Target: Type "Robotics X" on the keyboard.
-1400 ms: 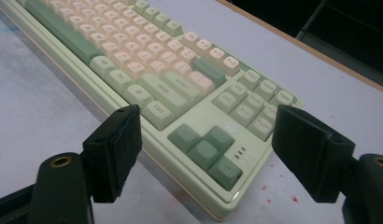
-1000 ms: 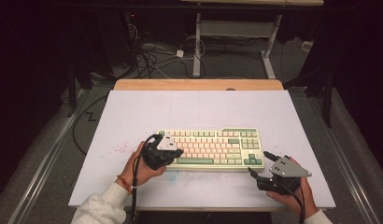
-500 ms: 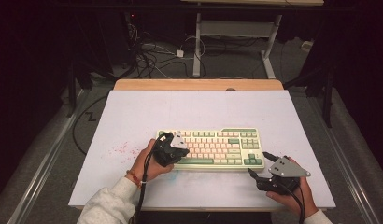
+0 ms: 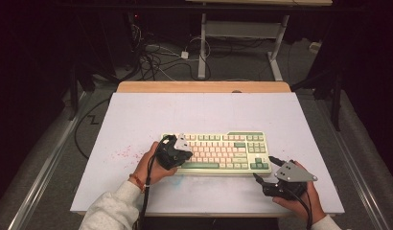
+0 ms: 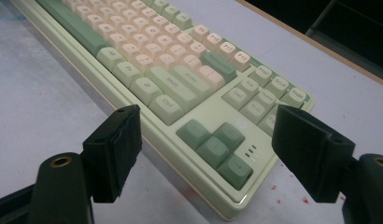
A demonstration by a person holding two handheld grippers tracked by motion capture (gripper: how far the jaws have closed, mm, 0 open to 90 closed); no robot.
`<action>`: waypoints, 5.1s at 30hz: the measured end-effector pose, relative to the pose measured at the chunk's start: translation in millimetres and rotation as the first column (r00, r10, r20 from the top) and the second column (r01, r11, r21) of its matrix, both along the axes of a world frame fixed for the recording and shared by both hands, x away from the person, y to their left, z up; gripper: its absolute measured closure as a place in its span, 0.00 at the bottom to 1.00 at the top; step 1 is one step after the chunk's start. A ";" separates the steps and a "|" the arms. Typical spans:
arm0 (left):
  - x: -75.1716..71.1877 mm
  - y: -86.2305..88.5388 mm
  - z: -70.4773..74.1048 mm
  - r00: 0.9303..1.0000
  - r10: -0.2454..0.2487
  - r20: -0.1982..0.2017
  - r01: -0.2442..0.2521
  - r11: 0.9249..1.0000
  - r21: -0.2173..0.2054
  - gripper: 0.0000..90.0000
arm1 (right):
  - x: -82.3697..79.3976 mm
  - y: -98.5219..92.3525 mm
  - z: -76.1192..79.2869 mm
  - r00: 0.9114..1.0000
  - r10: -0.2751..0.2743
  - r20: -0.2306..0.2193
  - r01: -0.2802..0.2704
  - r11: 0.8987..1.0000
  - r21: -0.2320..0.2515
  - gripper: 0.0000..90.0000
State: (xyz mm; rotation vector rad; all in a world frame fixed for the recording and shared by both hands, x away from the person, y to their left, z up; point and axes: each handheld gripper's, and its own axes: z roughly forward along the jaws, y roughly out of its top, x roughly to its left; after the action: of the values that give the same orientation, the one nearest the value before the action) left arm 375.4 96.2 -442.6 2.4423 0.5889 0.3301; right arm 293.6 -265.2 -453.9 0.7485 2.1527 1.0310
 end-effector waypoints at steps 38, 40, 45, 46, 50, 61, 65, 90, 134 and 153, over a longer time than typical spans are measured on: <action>-13.0 39.5 5.6 0.988 0.071 0.138 -0.061 0.995 -0.077 0.86 | 0.3 -2.4 3.7 1.000 -0.006 -0.005 0.006 1.000 0.021 0.27; -14.6 43.3 5.1 0.987 0.076 0.143 -0.065 0.995 -0.078 0.81 | 0.6 -2.1 3.7 1.000 -0.005 -0.008 0.005 1.000 0.018 0.27; -19.6 50.4 4.6 0.978 0.089 0.188 -0.072 0.993 -0.094 0.74 | 1.5 -2.0 4.9 1.000 -0.008 -0.014 0.008 1.000 0.030 0.28; -20.3 51.7 4.6 0.977 0.093 0.192 -0.075 0.992 -0.100 0.72 | 1.7 -2.1 5.1 1.000 -0.007 -0.015 0.007 0.999 0.033 0.28; -24.6 56.4 2.8 0.972 0.103 0.211 -0.080 0.990 -0.113 0.59 | 1.9 -0.5 5.2 1.000 -0.004 -0.020 0.004 0.999 0.034 0.28; -41.7 64.0 -12.7 0.965 0.150 0.213 -0.124 0.983 -0.134 0.23 | 2.2 5.1 6.7 1.000 0.002 -0.015 -0.001 0.999 0.037 0.28; -51.4 70.2 -18.3 0.965 0.157 0.211 -0.130 0.982 -0.138 0.20 | 1.9 6.3 6.3 1.000 0.003 -0.012 -0.003 0.999 0.033 0.28; -38.2 70.9 -4.5 0.987 0.141 0.079 -0.126 0.978 -0.169 0.97 | 2.3 8.7 4.7 1.000 0.003 0.002 -0.003 1.000 0.000 0.27; 2.3 27.5 -4.0 0.992 0.097 0.078 -0.092 0.994 -0.059 0.96 | 2.1 4.3 4.9 1.000 -0.011 0.002 0.011 1.000 -0.013 0.28; -8.4 36.5 7.6 0.981 0.099 0.169 -0.080 0.990 -0.114 0.72 | 2.0 1.5 6.0 1.000 -0.014 0.006 0.014 1.000 -0.011 0.28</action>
State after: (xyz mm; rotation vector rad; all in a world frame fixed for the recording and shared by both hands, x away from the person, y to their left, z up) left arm 367.0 132.8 -435.0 2.2610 0.6246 0.5303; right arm 295.6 -263.7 -447.9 0.7540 2.1430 1.0125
